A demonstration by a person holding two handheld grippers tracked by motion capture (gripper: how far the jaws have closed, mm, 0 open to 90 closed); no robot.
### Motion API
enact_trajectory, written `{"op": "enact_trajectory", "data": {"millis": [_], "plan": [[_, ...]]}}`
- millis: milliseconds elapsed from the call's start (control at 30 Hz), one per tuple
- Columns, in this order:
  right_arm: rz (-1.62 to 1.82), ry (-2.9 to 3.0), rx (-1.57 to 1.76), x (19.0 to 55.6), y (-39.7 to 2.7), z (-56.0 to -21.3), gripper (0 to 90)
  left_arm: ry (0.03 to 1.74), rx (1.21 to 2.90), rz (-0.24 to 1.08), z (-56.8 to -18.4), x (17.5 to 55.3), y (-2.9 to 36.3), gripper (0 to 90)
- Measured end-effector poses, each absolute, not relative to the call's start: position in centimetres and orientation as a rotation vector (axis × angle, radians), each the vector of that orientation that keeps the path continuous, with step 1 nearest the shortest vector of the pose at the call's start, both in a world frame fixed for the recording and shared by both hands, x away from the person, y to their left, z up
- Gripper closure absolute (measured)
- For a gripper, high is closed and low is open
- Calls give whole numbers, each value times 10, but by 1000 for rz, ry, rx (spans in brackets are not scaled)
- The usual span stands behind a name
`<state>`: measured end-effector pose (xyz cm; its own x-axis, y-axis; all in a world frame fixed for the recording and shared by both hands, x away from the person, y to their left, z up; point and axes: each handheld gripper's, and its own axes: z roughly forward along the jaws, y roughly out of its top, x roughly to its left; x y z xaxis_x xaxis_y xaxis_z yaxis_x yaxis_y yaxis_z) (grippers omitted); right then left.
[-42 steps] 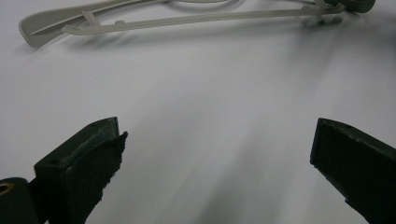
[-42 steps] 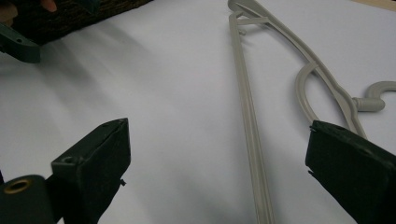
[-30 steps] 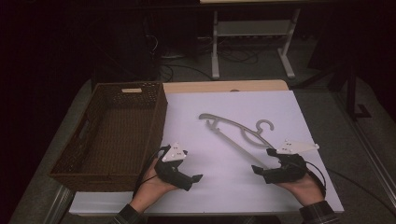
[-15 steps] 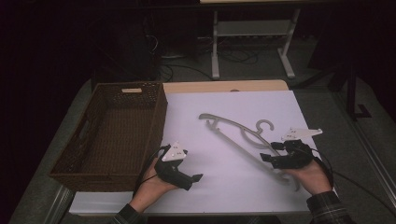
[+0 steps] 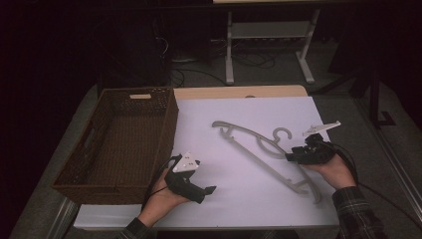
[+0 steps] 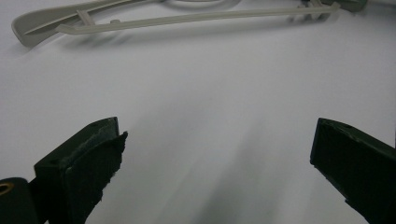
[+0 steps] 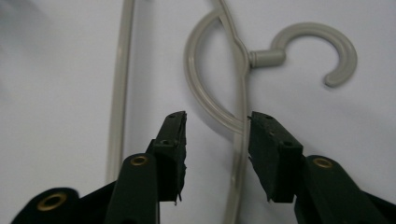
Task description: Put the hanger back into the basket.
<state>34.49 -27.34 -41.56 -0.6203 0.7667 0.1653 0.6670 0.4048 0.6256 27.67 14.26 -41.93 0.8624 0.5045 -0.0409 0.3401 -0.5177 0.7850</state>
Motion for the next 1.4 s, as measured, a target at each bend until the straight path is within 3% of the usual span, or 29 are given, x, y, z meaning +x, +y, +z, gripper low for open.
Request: {"op": "enact_trajectory", "data": {"millis": [667, 1400], "plan": [[782, 2593, 1274, 356, -271, -438, 771, 616, 2174, 240, -421, 276, 142, 18], [793, 2616, 1247, 362, -264, -438, 810, 630, 2173, 235, -421, 278, 142, 18]]}}
